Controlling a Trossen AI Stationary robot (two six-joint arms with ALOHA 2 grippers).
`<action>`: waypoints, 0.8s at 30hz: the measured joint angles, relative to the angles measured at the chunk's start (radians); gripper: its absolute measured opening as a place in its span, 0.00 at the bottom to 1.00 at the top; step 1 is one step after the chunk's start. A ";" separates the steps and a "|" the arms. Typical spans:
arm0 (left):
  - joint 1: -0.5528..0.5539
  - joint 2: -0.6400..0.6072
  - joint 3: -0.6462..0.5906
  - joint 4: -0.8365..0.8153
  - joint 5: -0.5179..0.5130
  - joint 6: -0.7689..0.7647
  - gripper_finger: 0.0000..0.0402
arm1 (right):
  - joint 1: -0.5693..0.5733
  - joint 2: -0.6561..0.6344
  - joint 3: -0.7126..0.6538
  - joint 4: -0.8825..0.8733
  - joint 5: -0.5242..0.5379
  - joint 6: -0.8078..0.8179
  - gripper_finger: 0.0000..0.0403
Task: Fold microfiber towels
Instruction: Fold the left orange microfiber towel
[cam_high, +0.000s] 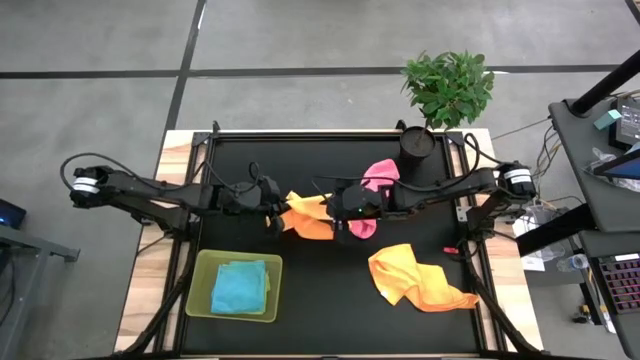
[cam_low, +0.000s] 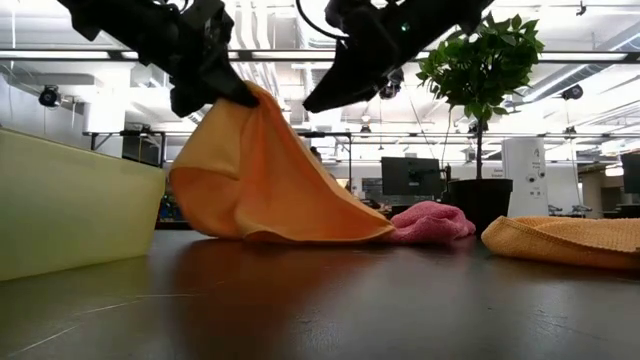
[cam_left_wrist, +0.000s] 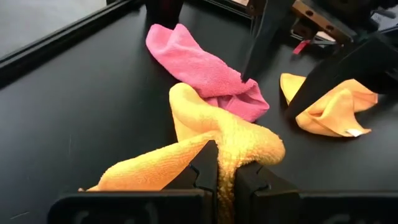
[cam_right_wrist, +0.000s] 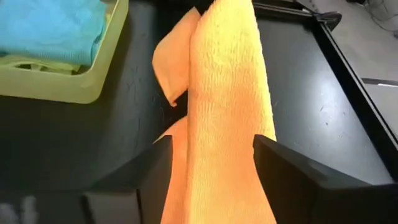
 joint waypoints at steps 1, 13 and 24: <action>0.000 0.001 0.000 0.001 0.003 0.000 0.00 | 0.003 0.000 -0.004 -0.001 0.001 0.000 0.53; 0.000 0.002 -0.014 0.000 0.005 0.007 0.00 | 0.004 0.076 -0.054 0.092 0.009 0.011 0.59; 0.000 0.002 -0.024 0.022 0.003 0.009 0.00 | -0.012 0.183 -0.050 0.296 0.009 -0.038 0.57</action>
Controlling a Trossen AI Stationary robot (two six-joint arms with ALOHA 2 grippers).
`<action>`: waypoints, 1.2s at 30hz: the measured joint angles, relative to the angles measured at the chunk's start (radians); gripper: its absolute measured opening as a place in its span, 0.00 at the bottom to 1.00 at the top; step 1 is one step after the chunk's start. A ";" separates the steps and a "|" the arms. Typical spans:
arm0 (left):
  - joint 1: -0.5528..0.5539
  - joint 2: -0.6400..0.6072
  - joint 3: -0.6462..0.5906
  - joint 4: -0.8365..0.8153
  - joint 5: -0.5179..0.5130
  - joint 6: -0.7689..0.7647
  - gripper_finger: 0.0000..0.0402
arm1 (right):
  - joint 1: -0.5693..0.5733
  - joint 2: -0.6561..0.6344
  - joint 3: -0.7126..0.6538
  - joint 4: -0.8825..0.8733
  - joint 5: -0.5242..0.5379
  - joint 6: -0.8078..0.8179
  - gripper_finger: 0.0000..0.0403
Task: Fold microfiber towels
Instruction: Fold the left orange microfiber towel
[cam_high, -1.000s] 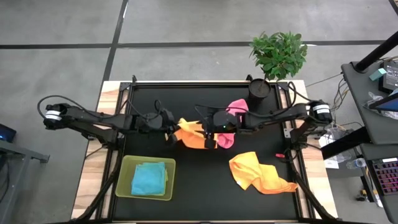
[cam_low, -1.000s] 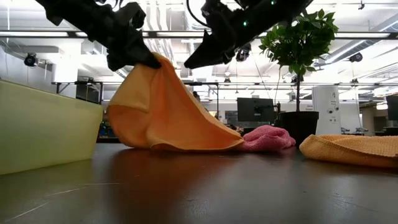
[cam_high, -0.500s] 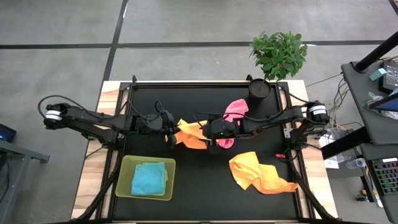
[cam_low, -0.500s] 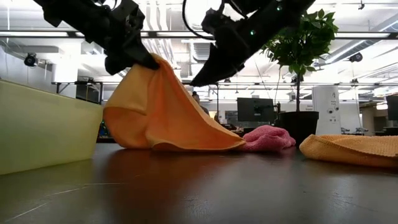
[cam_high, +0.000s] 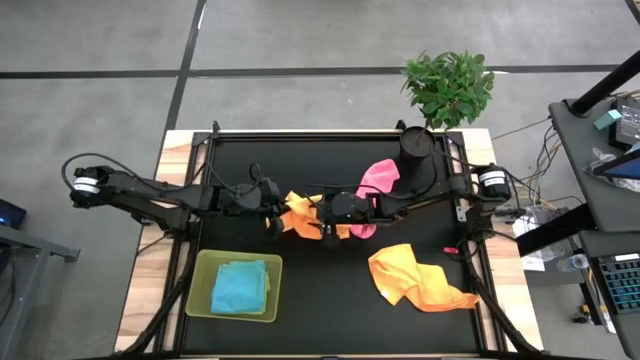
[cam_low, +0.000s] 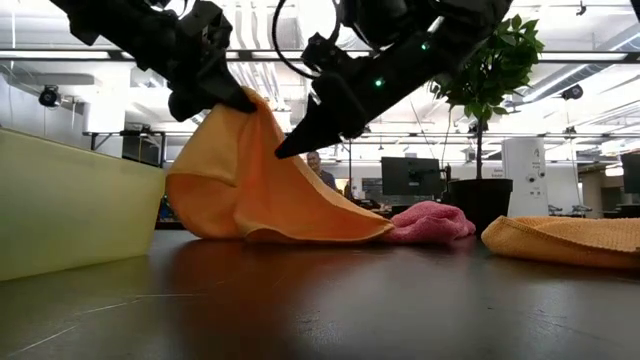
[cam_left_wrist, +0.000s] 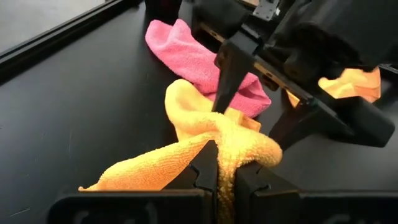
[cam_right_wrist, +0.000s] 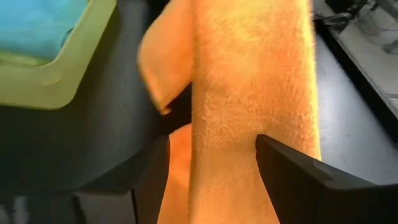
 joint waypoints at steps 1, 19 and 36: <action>0.000 0.000 -0.001 0.001 0.000 0.000 0.00 | -0.004 0.000 0.000 0.002 0.000 0.000 0.56; 0.001 0.000 -0.002 0.005 -0.002 0.000 0.00 | -0.030 -0.002 0.000 0.018 0.000 -0.009 0.56; 0.001 0.000 0.000 0.018 -0.002 0.000 0.00 | -0.030 0.020 -0.002 0.068 0.000 -0.016 0.47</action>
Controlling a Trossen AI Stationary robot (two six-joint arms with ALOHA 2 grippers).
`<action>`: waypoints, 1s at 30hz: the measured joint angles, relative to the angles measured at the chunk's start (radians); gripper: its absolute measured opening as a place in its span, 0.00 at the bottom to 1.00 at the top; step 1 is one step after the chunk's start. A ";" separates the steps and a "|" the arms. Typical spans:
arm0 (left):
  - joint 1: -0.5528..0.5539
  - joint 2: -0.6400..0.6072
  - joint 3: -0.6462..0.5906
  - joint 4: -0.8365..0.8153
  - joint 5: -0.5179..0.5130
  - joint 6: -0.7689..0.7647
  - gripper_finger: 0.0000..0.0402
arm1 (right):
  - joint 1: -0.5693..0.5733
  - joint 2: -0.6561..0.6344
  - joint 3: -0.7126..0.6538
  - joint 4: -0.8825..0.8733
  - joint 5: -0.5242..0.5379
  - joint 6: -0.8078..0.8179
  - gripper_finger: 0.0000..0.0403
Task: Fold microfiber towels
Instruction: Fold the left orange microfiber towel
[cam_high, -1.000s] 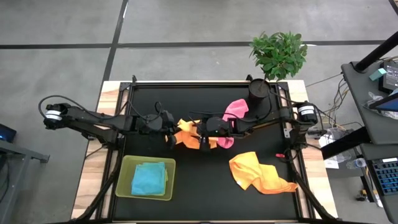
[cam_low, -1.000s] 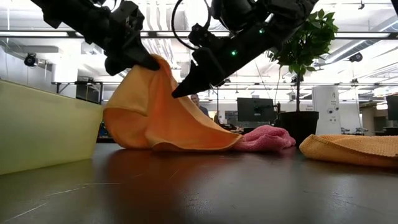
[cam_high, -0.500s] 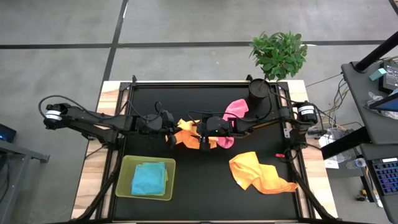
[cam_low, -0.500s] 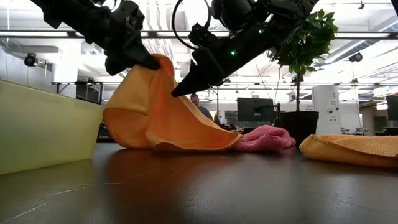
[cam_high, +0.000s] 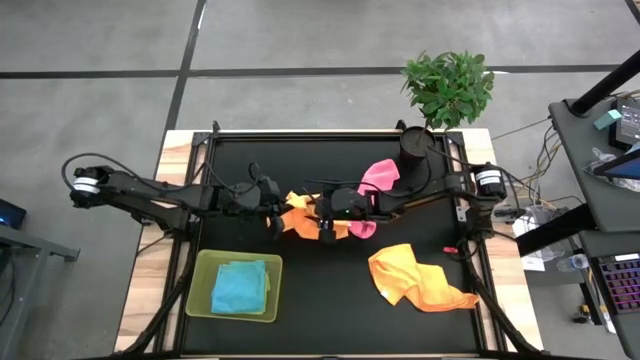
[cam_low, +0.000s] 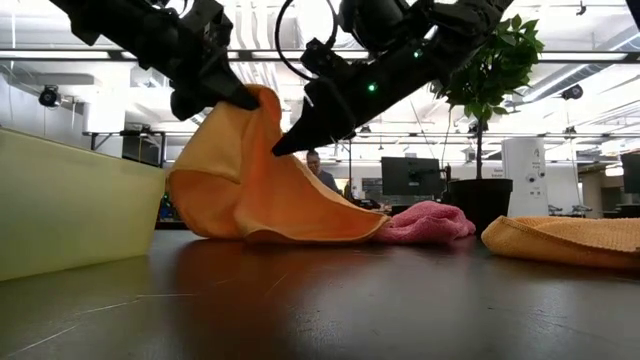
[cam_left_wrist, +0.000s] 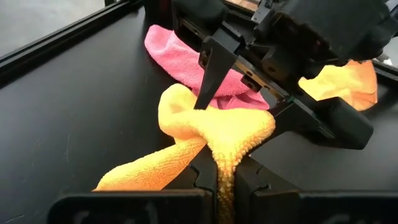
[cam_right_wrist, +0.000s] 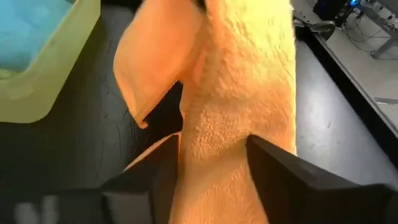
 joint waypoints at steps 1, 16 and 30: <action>0.000 0.000 0.002 -0.002 0.001 0.000 0.00 | 0.000 0.009 0.000 0.012 0.000 0.000 0.44; 0.000 -0.010 0.011 -0.059 0.054 0.000 0.00 | -0.004 -0.077 0.000 -0.153 0.040 -0.076 0.02; 0.004 -0.103 0.047 -0.069 0.151 0.108 0.01 | -0.004 -0.244 0.166 -0.568 -0.035 -0.095 0.02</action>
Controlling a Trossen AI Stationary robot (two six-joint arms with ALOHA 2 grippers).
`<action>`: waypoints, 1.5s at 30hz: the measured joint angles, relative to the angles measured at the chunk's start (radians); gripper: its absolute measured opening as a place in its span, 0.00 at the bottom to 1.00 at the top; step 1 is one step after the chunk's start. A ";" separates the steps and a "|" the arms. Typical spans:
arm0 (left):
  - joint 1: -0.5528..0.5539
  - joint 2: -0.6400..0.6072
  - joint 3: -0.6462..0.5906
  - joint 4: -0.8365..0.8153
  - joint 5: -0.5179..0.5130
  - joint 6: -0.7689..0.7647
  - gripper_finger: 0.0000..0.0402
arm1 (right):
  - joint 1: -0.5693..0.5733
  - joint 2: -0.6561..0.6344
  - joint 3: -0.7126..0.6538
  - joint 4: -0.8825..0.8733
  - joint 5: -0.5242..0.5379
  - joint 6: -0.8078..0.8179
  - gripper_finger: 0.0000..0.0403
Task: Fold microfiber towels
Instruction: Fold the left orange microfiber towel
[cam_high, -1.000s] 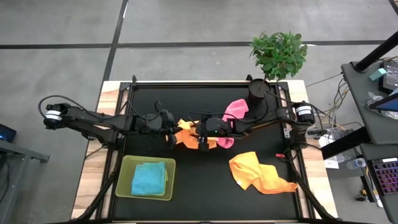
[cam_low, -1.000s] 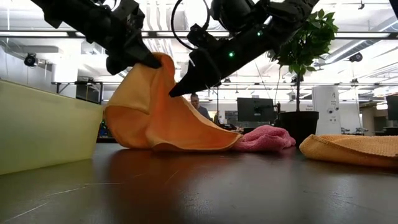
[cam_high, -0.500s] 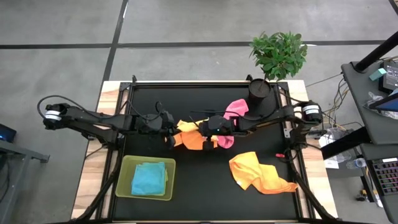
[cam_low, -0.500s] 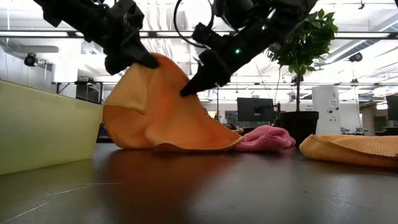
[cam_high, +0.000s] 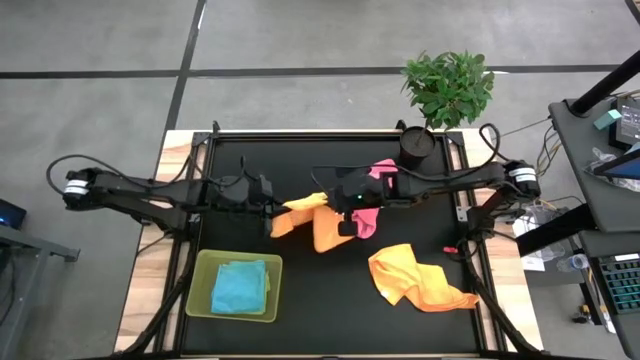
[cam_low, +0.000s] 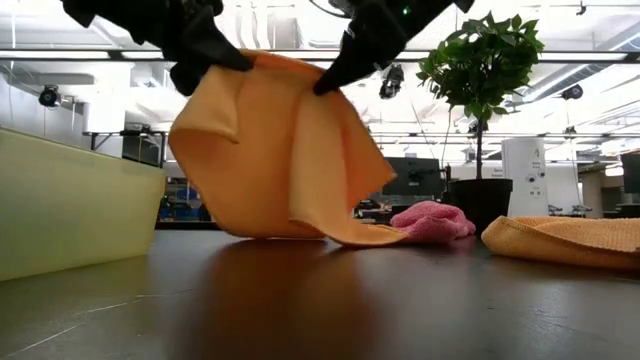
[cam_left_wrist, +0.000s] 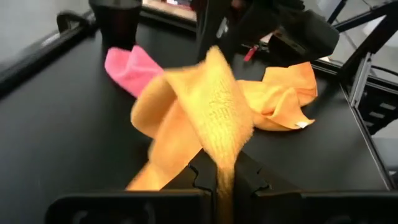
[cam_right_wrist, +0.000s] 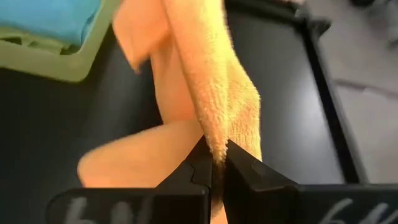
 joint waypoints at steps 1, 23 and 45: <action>0.005 0.000 0.000 0.008 -0.001 0.019 0.02 | 0.000 0.008 0.010 -0.034 0.000 0.012 0.02; 0.147 0.220 -0.019 0.028 0.106 0.307 0.46 | -0.138 0.170 -0.099 -0.152 0.001 0.200 0.02; 0.048 0.520 0.048 -0.004 -0.086 -0.038 0.59 | -0.145 0.168 -0.109 -0.083 0.001 0.177 0.02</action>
